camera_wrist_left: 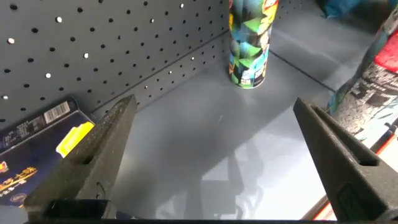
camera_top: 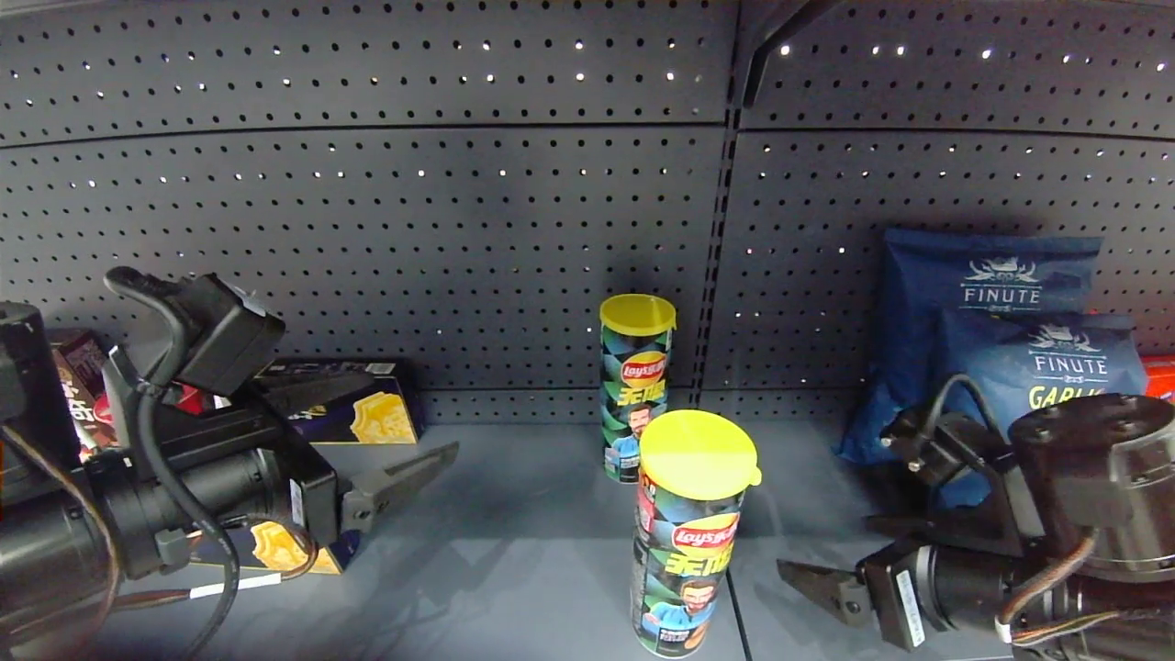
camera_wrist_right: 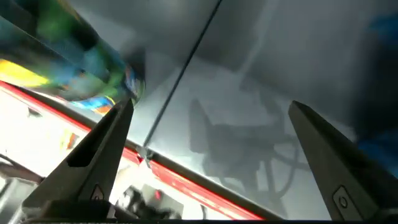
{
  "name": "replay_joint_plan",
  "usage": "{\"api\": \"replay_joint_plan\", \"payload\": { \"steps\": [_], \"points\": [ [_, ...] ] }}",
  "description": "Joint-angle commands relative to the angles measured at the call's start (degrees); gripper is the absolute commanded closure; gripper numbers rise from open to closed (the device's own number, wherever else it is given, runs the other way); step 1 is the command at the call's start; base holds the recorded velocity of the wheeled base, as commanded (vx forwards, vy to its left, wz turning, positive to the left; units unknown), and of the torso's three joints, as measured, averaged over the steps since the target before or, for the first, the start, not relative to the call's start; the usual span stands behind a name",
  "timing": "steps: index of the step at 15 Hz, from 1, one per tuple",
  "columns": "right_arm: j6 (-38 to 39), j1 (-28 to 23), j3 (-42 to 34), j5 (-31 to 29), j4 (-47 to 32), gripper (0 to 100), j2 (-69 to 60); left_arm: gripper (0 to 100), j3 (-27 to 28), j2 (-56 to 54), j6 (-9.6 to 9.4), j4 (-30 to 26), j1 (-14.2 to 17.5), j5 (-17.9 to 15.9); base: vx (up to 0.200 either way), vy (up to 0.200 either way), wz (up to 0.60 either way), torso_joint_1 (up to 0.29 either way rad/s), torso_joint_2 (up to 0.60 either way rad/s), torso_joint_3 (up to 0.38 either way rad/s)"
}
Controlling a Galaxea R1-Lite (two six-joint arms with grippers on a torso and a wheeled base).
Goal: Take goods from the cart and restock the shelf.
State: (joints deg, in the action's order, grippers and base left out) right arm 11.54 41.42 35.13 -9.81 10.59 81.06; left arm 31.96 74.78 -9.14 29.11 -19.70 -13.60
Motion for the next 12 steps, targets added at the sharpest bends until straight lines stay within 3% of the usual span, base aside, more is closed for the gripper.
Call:
{"api": "replay_joint_plan", "payload": {
  "steps": [1,4,12],
  "points": [
    [0.06,0.41,0.55,-0.12,0.22,0,3.76,0,-0.32,0.63,-0.09,0.33,0.28,-0.02,0.000,0.000,0.00,0.000,0.00,0.000],
    [0.41,0.41,1.17,-0.29,0.22,0,5.43,0,-4.28,1.42,-0.35,5.78,0.28,-0.28,0.000,0.000,0.00,0.000,0.00,0.000],
    [1.55,0.85,4.94,-0.29,0.83,0,9.30,0,-4.37,1.86,-0.35,5.96,0.28,-0.28,0.000,0.000,0.00,0.000,0.00,0.000]
  ]
}}
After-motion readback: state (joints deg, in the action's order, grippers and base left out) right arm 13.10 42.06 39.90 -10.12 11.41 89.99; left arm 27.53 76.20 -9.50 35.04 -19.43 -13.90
